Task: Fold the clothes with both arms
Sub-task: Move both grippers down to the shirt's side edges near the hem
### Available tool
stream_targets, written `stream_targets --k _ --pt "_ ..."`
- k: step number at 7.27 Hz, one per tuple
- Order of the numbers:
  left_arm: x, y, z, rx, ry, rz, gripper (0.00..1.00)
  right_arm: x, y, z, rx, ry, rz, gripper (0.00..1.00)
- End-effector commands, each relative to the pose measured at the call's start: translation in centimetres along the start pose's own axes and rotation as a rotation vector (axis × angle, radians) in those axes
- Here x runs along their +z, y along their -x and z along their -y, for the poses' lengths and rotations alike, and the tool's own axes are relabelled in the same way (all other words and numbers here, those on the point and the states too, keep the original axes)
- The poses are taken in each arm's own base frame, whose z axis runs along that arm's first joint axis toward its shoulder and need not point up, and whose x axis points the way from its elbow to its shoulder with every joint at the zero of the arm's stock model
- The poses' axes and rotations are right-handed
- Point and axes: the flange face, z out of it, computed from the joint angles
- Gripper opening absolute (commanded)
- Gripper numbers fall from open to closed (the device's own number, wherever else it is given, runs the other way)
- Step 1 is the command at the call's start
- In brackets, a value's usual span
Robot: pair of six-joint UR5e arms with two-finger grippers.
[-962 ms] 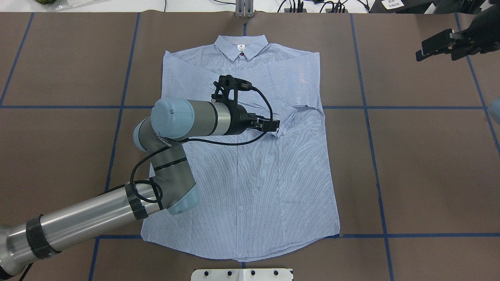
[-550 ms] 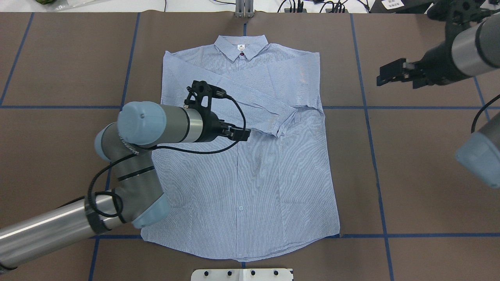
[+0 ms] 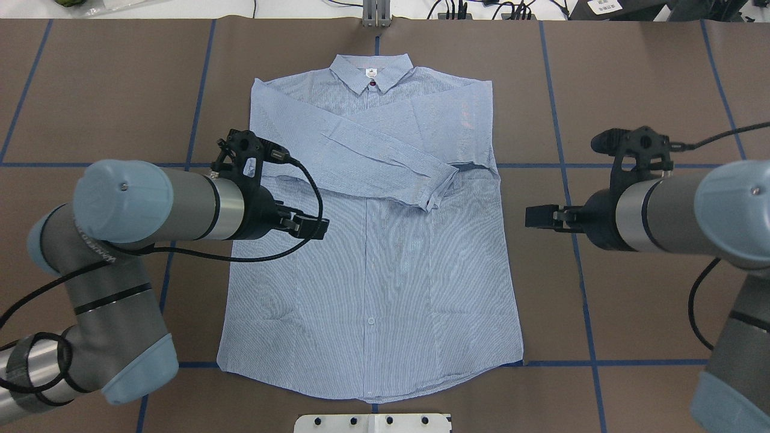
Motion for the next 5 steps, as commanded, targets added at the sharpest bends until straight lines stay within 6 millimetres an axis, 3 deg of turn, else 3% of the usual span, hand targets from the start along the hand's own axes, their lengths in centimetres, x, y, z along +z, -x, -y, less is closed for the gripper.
stream_targets --k 1,3,5 --pt "-0.2 3.0 -6.0 -0.127 -0.012 0.063 1.0 0.5 1.0 -5.5 0.0 -0.007 -0.009 1.0" --pt "0.3 5.7 -11.5 -0.131 0.038 0.127 1.0 0.8 1.1 -6.0 -0.001 -0.011 -0.012 1.0" --pt "1.2 5.7 -15.3 -0.182 0.087 0.156 1.0 0.9 1.0 -6.1 0.0 -0.013 -0.015 1.0"
